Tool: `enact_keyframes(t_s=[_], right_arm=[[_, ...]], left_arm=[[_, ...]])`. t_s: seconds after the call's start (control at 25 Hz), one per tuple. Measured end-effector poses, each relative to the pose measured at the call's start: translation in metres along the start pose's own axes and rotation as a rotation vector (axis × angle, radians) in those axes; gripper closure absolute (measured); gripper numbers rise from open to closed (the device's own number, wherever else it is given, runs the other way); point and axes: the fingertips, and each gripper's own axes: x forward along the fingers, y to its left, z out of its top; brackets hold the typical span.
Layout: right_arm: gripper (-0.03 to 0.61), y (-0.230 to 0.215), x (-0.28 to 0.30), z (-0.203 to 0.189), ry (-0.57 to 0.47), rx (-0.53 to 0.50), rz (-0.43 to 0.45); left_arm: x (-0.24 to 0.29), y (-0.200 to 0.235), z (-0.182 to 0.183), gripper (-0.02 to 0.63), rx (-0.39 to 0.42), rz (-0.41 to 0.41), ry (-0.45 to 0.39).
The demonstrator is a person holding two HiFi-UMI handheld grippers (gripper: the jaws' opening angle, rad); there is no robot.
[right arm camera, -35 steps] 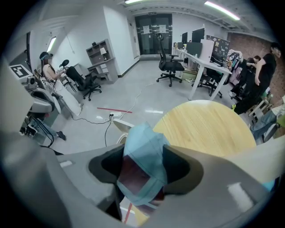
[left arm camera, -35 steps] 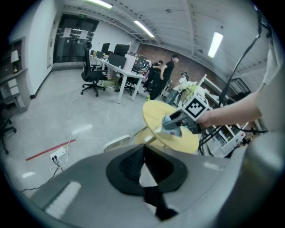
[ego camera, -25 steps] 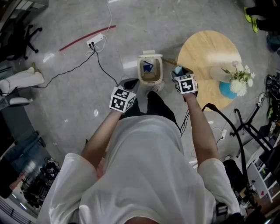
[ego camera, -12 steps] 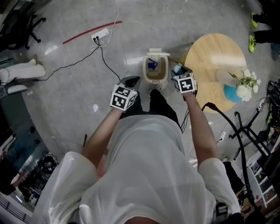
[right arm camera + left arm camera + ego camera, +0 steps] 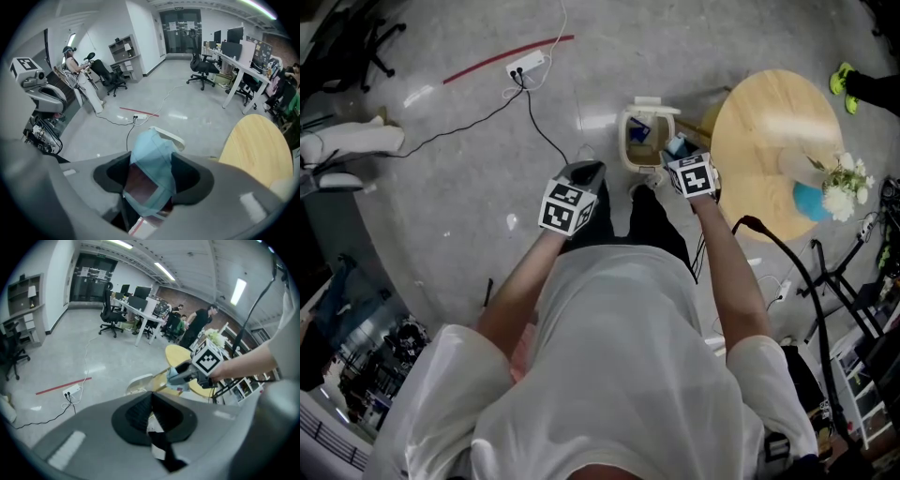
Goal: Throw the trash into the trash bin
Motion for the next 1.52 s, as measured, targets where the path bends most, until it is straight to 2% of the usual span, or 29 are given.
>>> enact_keyframes(t_s=[0.52, 1.16, 1.52], right_arm=[[0.328, 0.038, 0.016, 0.001, -0.035, -0.016, 0.060], [0.327, 0.037, 0.042, -0.006, -0.040, -0.018, 0.080], [0.327, 0.030, 0.080, -0.023, -0.015, 0.001, 0.094]], left_arm=[[-0.002, 0.013, -0.017, 0.609, -0.024, 0.001, 0.007], [0.029, 0.037, -0.029, 0.609, -0.090, 0.015, -0.002], [0.059, 0.052, -0.048, 0.609, -0.084, 0.035, 0.027]])
